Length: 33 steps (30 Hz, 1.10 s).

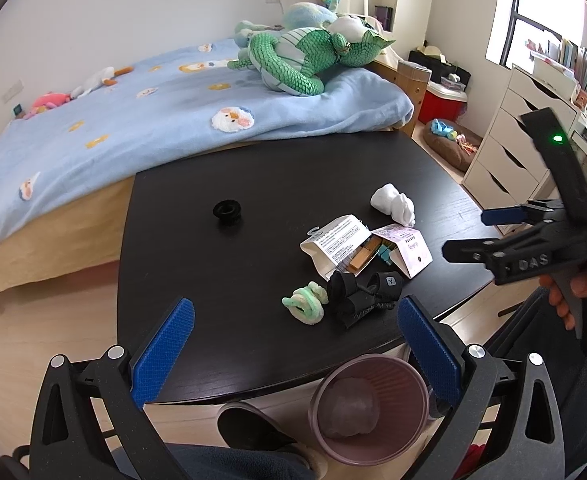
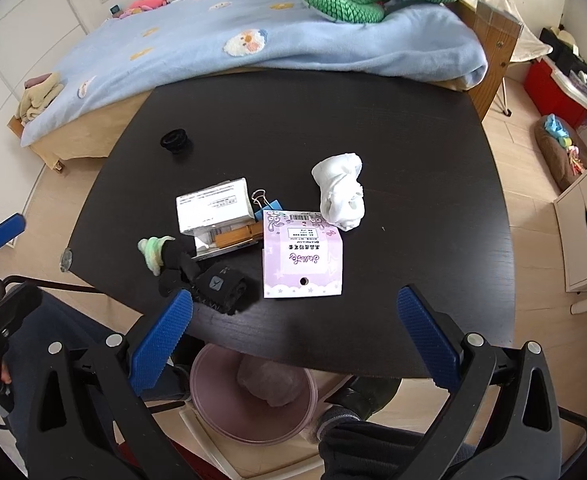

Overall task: Collect trash
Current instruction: 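Lower the right gripper onto the pink printed paper box and close it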

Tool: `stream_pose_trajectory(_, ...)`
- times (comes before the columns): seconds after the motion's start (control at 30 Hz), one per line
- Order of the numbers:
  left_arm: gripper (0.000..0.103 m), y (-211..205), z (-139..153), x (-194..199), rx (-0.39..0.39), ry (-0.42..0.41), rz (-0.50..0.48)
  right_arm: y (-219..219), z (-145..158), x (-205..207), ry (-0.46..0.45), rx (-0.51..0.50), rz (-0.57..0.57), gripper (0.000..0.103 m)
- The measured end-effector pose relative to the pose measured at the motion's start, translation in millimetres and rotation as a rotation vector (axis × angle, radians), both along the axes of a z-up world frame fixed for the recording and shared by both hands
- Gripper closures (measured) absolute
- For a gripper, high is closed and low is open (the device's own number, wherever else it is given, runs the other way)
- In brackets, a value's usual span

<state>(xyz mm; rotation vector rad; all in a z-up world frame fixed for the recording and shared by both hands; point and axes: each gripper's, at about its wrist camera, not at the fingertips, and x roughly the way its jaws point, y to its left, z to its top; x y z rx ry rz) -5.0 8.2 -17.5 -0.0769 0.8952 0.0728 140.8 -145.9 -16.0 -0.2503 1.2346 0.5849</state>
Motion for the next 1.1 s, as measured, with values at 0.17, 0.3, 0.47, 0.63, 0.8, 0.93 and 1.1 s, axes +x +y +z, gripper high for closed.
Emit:
stream_pose_trajectory(0.17,0.005,3,0,-1,-0.004,0.001,0.005,7,-26,17,0.066,-0.023,-0.001,0.003)
stream_pose_trajectory(0.3,0.005,5,-1,-1,-0.008,0.006,0.008,11,-45,26,0.104,-0.036,0.0,0.003)
stream_pose_trajectory(0.47,0.005,7,0,-3,-0.009,0.007,0.011,16,-66,29,0.147,-0.033,-0.014,0.005)
stream_pose_trajectory(0.63,0.005,10,0,-4,-0.012,0.011,0.02,18,-77,30,0.169,-0.038,-0.023,0.02)
stream_pose_trajectory(0.8,0.005,11,-2,-4,-0.014,0.015,0.022,21,-77,31,0.157,-0.039,-0.015,0.039)
stream_pose_trajectory(0.93,0.005,11,-3,-4,-0.018,0.017,0.02,20,-73,32,0.14,-0.032,-0.015,0.039)
stream_pose_trajectory(1.1,0.005,10,-4,-3,-0.019,0.016,0.019,16,-60,29,0.113,-0.008,-0.021,0.039)
